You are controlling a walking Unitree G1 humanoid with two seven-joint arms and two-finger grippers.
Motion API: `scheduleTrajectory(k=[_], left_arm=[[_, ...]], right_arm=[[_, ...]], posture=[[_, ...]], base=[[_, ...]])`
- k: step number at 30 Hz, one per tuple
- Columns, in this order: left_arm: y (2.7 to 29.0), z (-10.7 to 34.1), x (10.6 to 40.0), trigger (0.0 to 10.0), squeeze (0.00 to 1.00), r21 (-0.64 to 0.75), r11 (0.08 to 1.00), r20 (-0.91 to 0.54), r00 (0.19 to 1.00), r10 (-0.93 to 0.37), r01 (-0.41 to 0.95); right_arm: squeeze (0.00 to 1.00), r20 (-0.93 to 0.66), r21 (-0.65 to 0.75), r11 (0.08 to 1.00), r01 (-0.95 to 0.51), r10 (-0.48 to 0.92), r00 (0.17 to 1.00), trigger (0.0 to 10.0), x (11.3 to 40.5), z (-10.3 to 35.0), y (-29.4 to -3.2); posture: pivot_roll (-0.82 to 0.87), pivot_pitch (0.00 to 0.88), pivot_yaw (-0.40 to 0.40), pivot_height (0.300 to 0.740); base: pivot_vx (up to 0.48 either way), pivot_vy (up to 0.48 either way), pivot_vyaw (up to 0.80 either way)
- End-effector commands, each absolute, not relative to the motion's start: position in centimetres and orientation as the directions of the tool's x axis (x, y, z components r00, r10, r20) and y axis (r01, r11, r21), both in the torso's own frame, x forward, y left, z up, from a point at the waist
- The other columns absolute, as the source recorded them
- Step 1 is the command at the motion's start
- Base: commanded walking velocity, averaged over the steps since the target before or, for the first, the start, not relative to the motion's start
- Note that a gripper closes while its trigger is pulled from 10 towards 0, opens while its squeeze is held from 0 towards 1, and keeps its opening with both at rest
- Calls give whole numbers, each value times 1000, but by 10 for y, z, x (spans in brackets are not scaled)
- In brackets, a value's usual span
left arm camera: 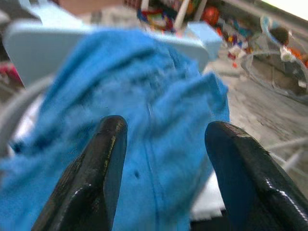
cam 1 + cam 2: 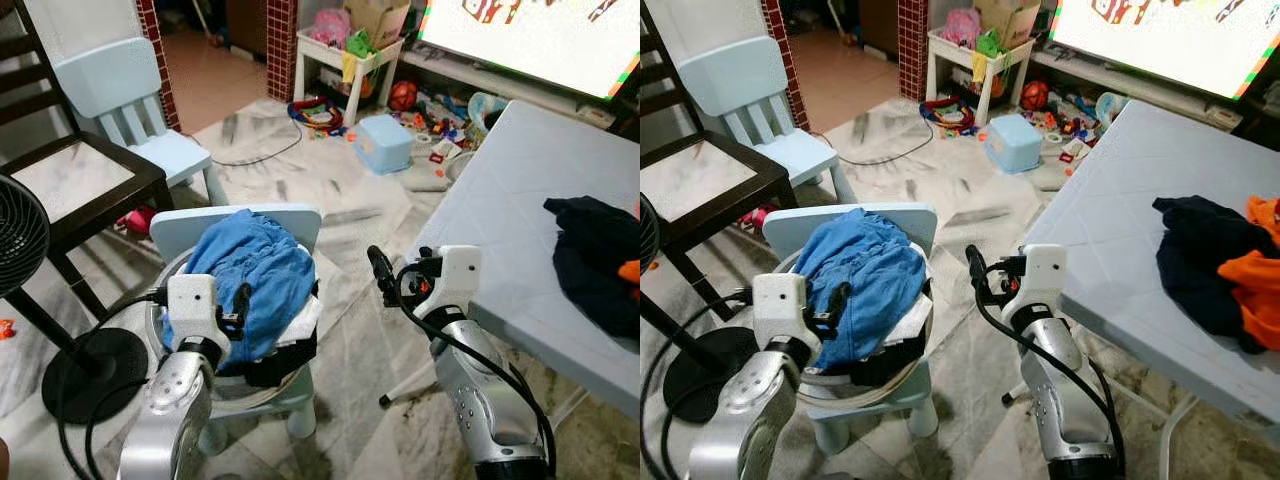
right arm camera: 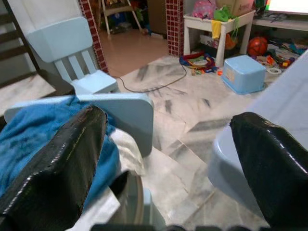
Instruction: Hang hanger
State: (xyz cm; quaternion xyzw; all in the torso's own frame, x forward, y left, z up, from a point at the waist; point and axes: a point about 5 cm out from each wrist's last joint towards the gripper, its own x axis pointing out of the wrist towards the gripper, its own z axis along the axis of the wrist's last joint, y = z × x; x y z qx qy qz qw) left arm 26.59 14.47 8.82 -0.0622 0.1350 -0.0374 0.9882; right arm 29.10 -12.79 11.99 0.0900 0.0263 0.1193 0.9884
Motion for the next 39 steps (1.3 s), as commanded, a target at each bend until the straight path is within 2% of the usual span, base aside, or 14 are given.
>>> scheduleTrajectory(k=[1,7,11,15,20,23,33,35,39], left_arm=[[149,84,274,10000,0,-124,991,-297,952,-76,40],[160,78,296,10000,0,-105,994,-333,942,-44,10],[172,74,311,10000,0,-69,997,-360,933,7,-34],[168,71,321,10000,0,-86,996,-376,926,-20,-14],[162,74,336,10000,0,-86,996,-365,930,-39,8],[148,81,341,10000,0,-91,995,-350,934,-67,37],[128,77,335,10000,0,-107,994,-365,928,-71,34],[130,75,329,10000,0,-101,995,-368,928,-53,17],[146,68,306,10000,0,-45,995,-377,924,64,-88]], right_arm=[[0,-35,167,958,-233,242,970,10000,288,122,-132],[0,-39,134,963,-232,239,970,10000,283,126,-139],[0,-45,96,974,-205,210,977,10000,276,131,-153],[0,-62,83,979,-185,191,980,10000,268,129,-162],[0,-64,80,977,-197,202,977,10000,267,134,-158],[0,-59,73,975,-210,214,975,10000,268,135,-156],[0,-62,69,974,-217,221,973,10000,269,136,-155],[0,-63,70,975,-213,217,974,10000,269,136,-155],[0,-65,74,975,-210,214,975,10000,269,134,-154]], posture=[[113,125,-118,740],[47,144,-117,740],[-5,158,-110,740],[-26,164,-110,740],[-38,165,-112,740],[-34,161,-112,740],[-27,154,-100,740],[-20,153,-96,740],[-8,154,-95,740]], base=[[0,0,0],[0,0,0],[0,0,0],[0,0,0],[0,0,0],[0,0,0],[0,0,0],[0,0,0],[0,0,0]])
